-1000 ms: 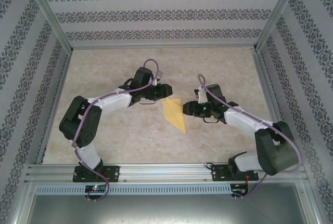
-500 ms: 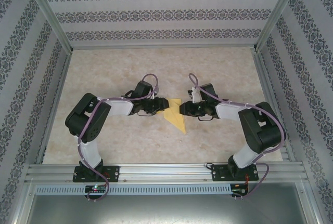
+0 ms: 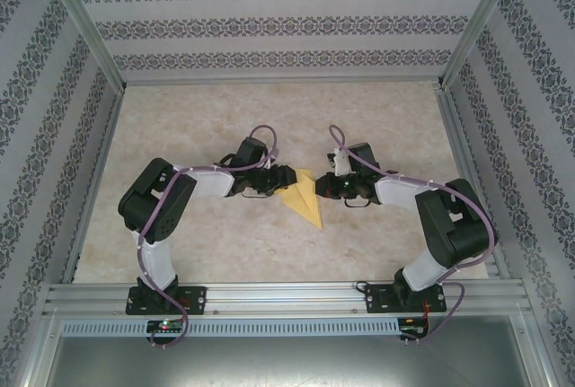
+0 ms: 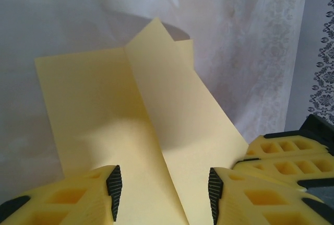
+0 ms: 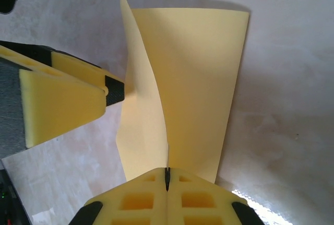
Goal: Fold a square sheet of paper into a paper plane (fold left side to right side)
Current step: Turn over the paper at the center of the table.
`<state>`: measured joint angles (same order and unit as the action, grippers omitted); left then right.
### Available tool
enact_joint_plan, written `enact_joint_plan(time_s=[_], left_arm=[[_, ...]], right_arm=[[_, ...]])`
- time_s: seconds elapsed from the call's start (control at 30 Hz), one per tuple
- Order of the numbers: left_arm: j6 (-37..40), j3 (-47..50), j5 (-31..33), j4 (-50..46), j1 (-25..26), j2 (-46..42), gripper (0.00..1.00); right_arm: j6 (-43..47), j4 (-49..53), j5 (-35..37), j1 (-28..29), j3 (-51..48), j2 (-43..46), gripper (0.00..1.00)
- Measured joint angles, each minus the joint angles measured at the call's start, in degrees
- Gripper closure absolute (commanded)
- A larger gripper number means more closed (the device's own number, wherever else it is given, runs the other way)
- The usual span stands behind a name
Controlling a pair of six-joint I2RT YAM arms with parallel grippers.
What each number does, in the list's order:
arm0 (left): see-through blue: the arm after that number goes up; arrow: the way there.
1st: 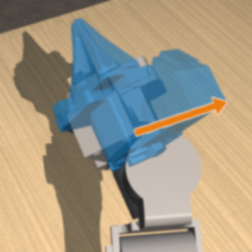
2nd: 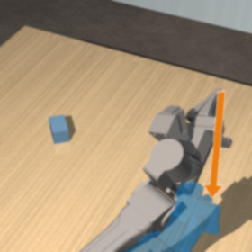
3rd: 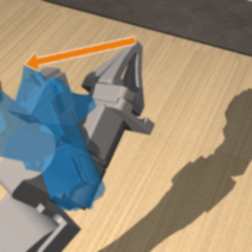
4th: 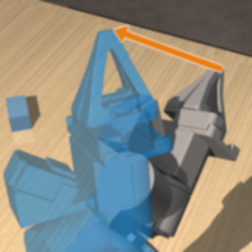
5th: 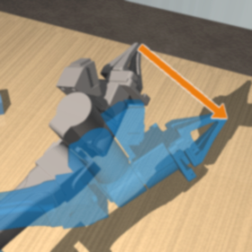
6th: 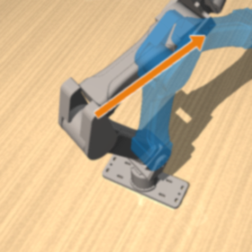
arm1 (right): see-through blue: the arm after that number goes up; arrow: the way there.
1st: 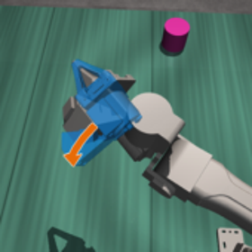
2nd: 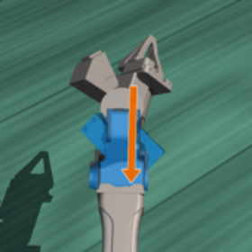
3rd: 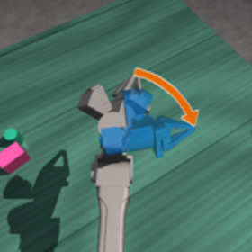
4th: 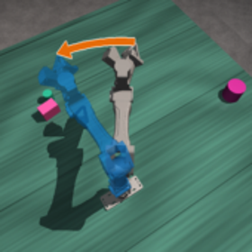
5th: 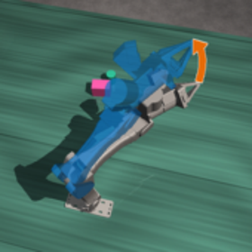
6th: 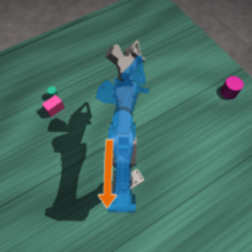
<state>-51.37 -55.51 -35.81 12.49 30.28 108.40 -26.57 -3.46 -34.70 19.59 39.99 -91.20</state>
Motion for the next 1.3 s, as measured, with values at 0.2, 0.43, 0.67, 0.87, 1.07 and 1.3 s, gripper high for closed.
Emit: enact_joint_plan(time_s=[0.2, 0.43, 0.67, 0.87, 1.07, 1.3], left_arm=[[-0.11, -2.75, -0.63, 0.02, 1.05, 2.32, 0.5], [-0.39, -5.79, -1.57, 0.52, 1.27, 5.29, 0.72], [-0.09, -5.92, -1.7, 1.66, 1.27, 5.57, 0.91], [2.16, -5.99, -1.64, 1.22, 1.27, 3.72, 0.98], [5.97, -8.94, -1.46, -2.58, 0.98, -2.89, 1.0], [8.33, -14.29, -1.49, -5.73, -0.83, -11.72, 1.0]], right_arm=[[0.02, 0.02, 0.13, 0.0, -0.04, 0.13, 1.0], [0.0, 0.04, 0.11, -0.37, -0.52, 0.26, 0.91], [0.24, 0.59, 0.09, -3.5, -3.13, 5.53, 0.53], [-0.48, 0.76, -2.4, -9.2, -5.7, 14.23, 0.22], [-3.82, 0.11, -9.09, -14.05, -8.44, 20.65, 0.02], [-10.19, -5.14, -19.47, -14.58, -8.79, 22.8, 0.02]])
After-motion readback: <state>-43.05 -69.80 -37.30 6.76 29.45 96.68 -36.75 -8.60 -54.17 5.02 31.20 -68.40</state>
